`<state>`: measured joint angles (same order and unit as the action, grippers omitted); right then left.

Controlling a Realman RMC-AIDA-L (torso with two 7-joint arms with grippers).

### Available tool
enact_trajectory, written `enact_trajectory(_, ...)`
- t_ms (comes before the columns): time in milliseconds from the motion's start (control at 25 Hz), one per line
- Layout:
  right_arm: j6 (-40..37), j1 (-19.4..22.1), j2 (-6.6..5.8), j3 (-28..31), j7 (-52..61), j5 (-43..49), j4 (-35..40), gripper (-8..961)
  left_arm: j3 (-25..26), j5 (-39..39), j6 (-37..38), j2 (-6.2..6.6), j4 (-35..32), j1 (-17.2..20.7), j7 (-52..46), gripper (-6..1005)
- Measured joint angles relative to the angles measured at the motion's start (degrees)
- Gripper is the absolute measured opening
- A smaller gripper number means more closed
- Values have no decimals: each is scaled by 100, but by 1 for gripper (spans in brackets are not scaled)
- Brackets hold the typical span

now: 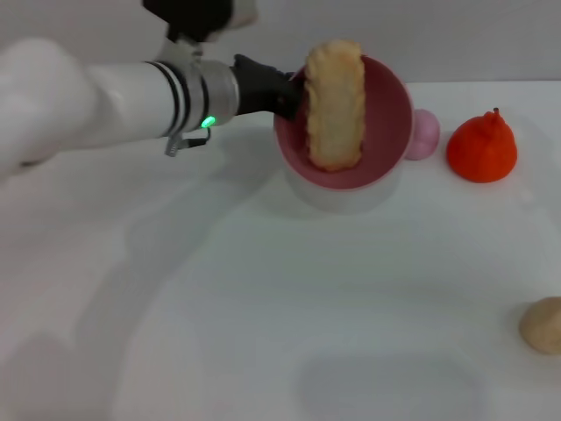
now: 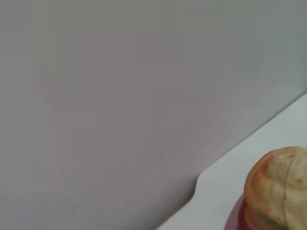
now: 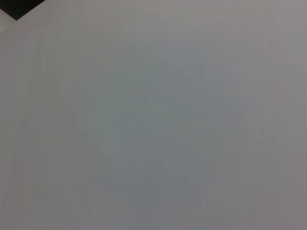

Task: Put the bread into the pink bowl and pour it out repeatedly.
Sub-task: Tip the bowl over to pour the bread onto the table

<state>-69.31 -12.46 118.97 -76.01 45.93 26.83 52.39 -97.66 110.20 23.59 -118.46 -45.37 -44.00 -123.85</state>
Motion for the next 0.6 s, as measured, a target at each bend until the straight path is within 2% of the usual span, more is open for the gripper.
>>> enact_trajectory(120,-2,12,0,12,-7,13,-15,534,-497,1,-603,-8,-8,38,-10,42)
enact_trajectory(320,-4,30,2,16,-14,27,-24,534,-854,57,-1237,-10,32,105,35,42)
enact_trajectory(600,-4,23,4,17,-19,45,-34,535,-1402,155,-2524,-2,112,281,38,42)
